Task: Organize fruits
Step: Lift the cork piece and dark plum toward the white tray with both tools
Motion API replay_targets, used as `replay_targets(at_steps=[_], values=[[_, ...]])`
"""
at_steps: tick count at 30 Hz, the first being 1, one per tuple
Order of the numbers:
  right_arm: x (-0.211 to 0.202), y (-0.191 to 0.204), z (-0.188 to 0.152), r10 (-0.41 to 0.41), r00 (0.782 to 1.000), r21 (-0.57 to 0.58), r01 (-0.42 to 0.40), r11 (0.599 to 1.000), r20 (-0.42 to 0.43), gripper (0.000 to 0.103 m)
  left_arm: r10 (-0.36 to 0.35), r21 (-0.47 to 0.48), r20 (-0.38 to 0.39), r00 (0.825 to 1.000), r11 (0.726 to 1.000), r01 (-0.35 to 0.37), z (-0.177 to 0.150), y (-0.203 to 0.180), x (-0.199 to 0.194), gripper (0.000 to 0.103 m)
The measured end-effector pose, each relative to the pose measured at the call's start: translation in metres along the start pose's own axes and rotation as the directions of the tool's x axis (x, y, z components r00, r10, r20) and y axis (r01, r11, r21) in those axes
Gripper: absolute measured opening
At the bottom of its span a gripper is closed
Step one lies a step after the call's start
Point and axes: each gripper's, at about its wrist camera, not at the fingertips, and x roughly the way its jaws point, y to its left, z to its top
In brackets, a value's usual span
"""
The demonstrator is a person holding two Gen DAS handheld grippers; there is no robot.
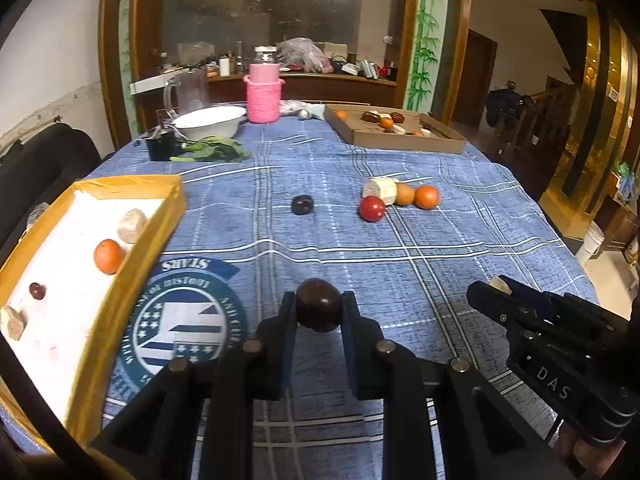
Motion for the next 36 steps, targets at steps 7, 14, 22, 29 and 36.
replay_targets(at_steps=[7, 14, 22, 29, 36], values=[[-0.005, 0.016, 0.005, 0.016, 1.0, -0.02, -0.016, 1.0, 0.018, 0.027, 0.028, -0.02, 0.019, 0.999, 0.999, -0.028, -0.001, 0.013, -0.011, 0.023], [-0.007, 0.03, 0.008, 0.034, 0.999, -0.037, -0.033, 0.999, 0.027, 0.027, 0.06, -0.039, 0.03, 0.998, 0.998, -0.058, -0.001, 0.023, -0.019, 0.023], [-0.01, 0.045, 0.01, 0.053, 0.998, -0.061, -0.051, 0.997, 0.036, 0.027, 0.089, -0.053, 0.044, 0.995, 0.995, -0.086, -0.001, 0.034, -0.029, 0.023], [-0.008, 0.055, 0.013, 0.062, 0.997, -0.077, -0.059, 0.995, 0.037, 0.027, 0.115, -0.075, 0.048, 0.992, 0.991, -0.111, 0.001, 0.047, -0.033, 0.023], [-0.006, 0.066, 0.014, 0.071, 0.997, -0.095, -0.068, 0.993, 0.029, 0.027, 0.14, -0.092, 0.037, 0.989, 0.986, -0.136, 0.0, 0.058, -0.032, 0.023]])
